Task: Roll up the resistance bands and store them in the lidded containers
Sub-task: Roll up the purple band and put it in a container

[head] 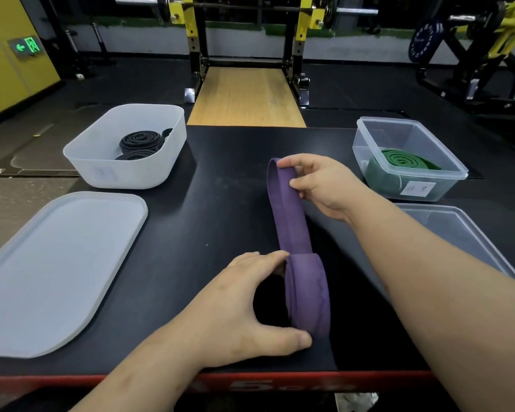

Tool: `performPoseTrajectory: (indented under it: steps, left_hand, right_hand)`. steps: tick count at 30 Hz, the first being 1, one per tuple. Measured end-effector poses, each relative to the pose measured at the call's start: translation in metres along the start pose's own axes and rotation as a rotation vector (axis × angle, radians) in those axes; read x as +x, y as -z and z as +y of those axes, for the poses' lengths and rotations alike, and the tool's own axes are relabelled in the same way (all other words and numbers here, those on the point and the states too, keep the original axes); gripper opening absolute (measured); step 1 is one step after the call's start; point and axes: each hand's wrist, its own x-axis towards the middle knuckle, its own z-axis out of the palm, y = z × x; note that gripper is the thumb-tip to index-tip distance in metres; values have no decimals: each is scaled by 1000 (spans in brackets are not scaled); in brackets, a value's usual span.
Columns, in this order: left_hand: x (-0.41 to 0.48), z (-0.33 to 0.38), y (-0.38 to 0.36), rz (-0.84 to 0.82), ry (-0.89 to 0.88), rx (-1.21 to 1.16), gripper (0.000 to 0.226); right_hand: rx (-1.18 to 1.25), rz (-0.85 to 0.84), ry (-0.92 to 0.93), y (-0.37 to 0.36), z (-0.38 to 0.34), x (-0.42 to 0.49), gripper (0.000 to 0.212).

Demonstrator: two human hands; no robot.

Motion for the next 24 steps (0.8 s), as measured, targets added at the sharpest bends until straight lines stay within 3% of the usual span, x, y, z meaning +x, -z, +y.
performPoseTrajectory:
  steps: [10, 13, 16, 20, 24]
  left_hand:
    - [-2, 1, 2, 53, 0, 9, 103]
    - [-4, 1, 1, 54, 1, 26, 107]
    - [-5, 5, 1, 65, -9, 28, 97]
    - [-7, 10, 1, 58, -6, 15, 90]
    - [-8, 8, -1, 83, -19, -32, 100]
  right_hand:
    - [-22, 155, 92, -16, 21, 11, 50]
    - [-317, 122, 93, -14, 23, 11, 48]
    - [-571, 75, 80, -15, 23, 12, 49]
    - [-675, 38, 78, -13, 20, 14, 46]
    - [-690, 33, 71, -12, 23, 15, 45]
